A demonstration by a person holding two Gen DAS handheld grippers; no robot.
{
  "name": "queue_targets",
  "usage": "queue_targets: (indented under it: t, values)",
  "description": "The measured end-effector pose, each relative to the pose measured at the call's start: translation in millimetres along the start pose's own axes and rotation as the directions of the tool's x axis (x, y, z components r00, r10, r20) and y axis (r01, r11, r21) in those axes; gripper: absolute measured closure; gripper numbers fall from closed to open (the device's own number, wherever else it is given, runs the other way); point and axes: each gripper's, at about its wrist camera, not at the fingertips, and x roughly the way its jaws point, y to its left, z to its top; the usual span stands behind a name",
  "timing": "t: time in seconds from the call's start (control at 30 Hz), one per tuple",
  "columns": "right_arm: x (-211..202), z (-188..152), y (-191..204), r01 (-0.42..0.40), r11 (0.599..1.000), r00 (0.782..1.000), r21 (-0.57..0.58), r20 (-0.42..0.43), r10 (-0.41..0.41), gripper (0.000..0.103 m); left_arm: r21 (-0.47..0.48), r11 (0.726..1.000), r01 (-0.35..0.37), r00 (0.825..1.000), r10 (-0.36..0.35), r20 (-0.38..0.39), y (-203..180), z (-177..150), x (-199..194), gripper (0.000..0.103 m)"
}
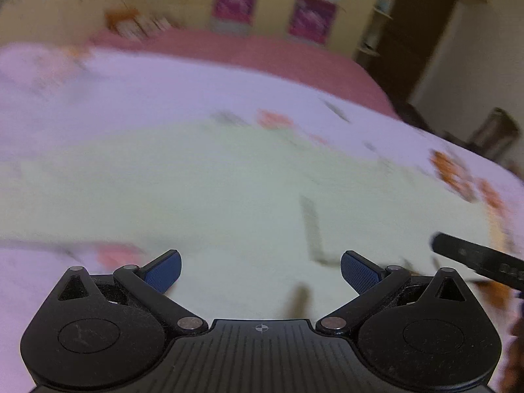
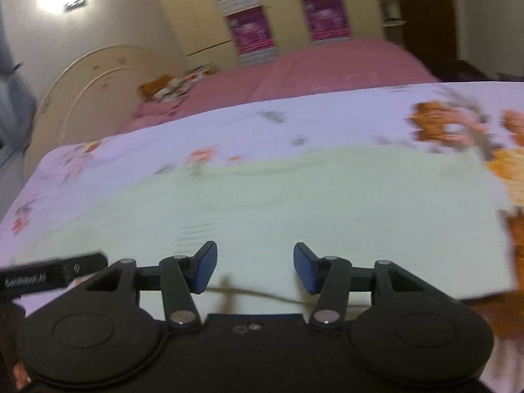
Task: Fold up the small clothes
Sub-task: 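Fold the held sleeve across the sweater body and open the right gripper, then grasp the cuff of the other sleeve with the left gripper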
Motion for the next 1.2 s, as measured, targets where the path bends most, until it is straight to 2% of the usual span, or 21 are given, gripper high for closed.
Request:
queue_targets:
  t: [0.1, 0.23, 0.27, 0.3, 0.37, 0.53, 0.57, 0.6, 0.63, 0.67, 0.8, 0.9, 1.03, 1.2]
  values:
    - [-16, -7, -20, 0.059, 0.998, 0.998, 0.023, 0.021, -0.060, 0.047, -0.029, 0.993, 0.116, 0.992, -0.117, -0.045, -18, -5, 12, 0.000]
    - [-29, -20, -39, 0.094, 0.994, 0.995, 0.058, 0.034, -0.096, 0.043, -0.165, 0.969, 0.184, 0.978, -0.198, -0.071, -25, -6, 35, 0.001]
    - [-31, -22, -43, 0.098, 0.993, 0.994, 0.067, 0.036, -0.101, 0.043, -0.190, 0.964, 0.185, 0.979, -0.199, -0.054, -29, -11, 38, 0.007]
    - [-33, -24, -47, 0.103, 0.992, 0.994, 0.073, 0.037, -0.106, 0.043, -0.207, 0.959, 0.193, 0.978, -0.205, -0.035, -30, -11, 41, 0.023]
    - [-37, -28, -54, 0.124, 0.989, 0.991, 0.076, 0.043, -0.127, 0.043, -0.237, 0.949, 0.207, 0.976, -0.218, -0.020, -34, -11, 50, 0.034]
    - [-43, -30, -72, 0.162, 0.982, 0.984, 0.100, 0.056, -0.168, 0.043, -0.278, 0.936, 0.217, 0.975, -0.219, 0.025, -43, -7, 65, 0.035]
    - [-44, -30, -75, 0.174, 0.979, 0.982, 0.104, 0.059, -0.180, 0.043, -0.280, 0.934, 0.221, 0.975, -0.220, 0.036, -46, -7, 66, 0.041]
    - [-43, -30, -78, 0.183, 0.977, 0.980, 0.107, 0.062, -0.190, 0.043, -0.278, 0.934, 0.224, 0.974, -0.218, 0.052, -48, -8, 69, 0.075]
    - [-43, -29, -81, 0.194, 0.974, 0.977, 0.114, 0.064, -0.202, 0.042, -0.284, 0.929, 0.237, 0.971, -0.232, 0.049, -44, -8, 67, 0.093]
    - [-42, -30, -85, 0.198, 0.973, 0.977, 0.122, 0.062, -0.206, 0.042, -0.306, 0.920, 0.243, 0.969, -0.243, 0.039, -42, -9, 70, 0.100]
    - [-38, -27, -95, 0.213, 0.968, 0.973, 0.135, 0.060, -0.222, 0.042, -0.311, 0.922, 0.229, 0.973, -0.208, 0.100, -41, -8, 70, 0.100]
    - [-36, -22, -102, 0.236, 0.962, 0.966, 0.138, 0.076, -0.248, 0.041, -0.272, 0.932, 0.240, 0.966, -0.200, 0.165, -37, 4, 58, 0.100]
    - [-32, -14, -113, 0.225, 0.957, 0.967, 0.182, 0.080, -0.242, 0.041, -0.256, 0.940, 0.224, 0.954, -0.158, 0.256, -15, 21, 38, 0.100]
    - [-18, -10, -110, 0.180, 0.965, 0.979, 0.193, 0.063, -0.195, 0.041, -0.259, 0.954, 0.148, 0.959, -0.074, 0.275, 17, 26, 32, 0.100]
